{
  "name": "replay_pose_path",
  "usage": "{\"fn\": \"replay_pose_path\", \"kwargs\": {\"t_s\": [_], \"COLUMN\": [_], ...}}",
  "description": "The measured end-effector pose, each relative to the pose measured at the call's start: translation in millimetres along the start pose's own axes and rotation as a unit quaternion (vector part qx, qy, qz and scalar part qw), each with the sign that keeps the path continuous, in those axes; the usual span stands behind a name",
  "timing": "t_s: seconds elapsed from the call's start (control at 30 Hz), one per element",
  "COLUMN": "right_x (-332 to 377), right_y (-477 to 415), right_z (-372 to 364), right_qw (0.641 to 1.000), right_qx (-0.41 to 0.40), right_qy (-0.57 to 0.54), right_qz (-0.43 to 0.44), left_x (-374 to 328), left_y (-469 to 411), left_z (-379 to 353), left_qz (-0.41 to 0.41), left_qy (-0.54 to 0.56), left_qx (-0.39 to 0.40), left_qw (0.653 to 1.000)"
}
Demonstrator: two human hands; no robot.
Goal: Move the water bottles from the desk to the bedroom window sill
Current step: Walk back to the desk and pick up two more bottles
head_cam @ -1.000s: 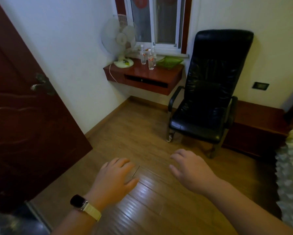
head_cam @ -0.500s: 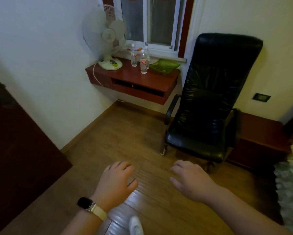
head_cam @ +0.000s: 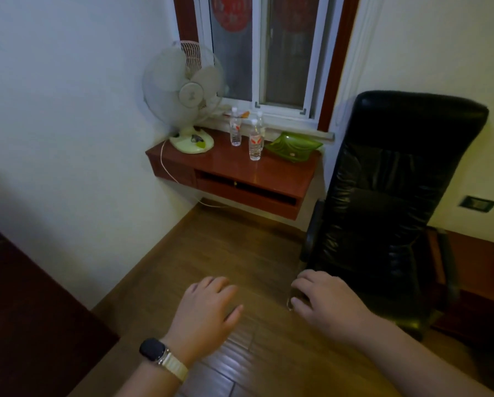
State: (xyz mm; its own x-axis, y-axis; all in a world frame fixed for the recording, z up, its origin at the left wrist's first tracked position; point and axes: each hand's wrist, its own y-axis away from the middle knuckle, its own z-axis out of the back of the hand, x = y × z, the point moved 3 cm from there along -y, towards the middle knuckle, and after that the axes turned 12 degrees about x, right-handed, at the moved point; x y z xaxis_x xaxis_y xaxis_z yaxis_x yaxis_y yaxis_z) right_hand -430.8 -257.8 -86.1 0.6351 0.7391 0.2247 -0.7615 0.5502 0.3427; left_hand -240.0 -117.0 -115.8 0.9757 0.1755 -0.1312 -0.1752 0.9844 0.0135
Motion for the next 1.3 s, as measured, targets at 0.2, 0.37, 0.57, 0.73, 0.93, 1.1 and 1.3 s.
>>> {"fn": "replay_pose_path", "kwargs": {"t_s": [0.2,0.37,0.57,0.73,0.93,1.1,1.3], "right_x": [-10,-24,-48,-86,-118,-135,-153], "right_y": [-94,-199,-322,-392,-441,-473,-517], "right_z": [-1,17,76,145,178,177,179], "right_qw": [0.996,0.992,0.991,0.994,0.995,0.995,0.993], "right_qx": [0.078,0.105,0.104,0.054,0.038,0.052,0.076], "right_qy": [0.008,0.002,-0.021,-0.053,-0.072,-0.080,-0.084], "right_qz": [0.034,0.070,0.080,0.073,0.049,0.025,-0.017], "left_x": [51,107,167,187,203,227,261], "left_y": [-56,-123,-239,-336,-411,-470,-553], "left_z": [-12,-14,10,31,47,41,20], "left_qz": [0.031,0.070,0.110,0.092,0.046,0.010,-0.017], "left_qy": [-0.004,-0.032,-0.039,-0.018,0.082,0.111,0.171], "left_qx": [0.038,0.065,0.086,0.061,0.046,0.038,0.059], "left_qw": [0.999,0.995,0.989,0.994,0.994,0.993,0.983]}}
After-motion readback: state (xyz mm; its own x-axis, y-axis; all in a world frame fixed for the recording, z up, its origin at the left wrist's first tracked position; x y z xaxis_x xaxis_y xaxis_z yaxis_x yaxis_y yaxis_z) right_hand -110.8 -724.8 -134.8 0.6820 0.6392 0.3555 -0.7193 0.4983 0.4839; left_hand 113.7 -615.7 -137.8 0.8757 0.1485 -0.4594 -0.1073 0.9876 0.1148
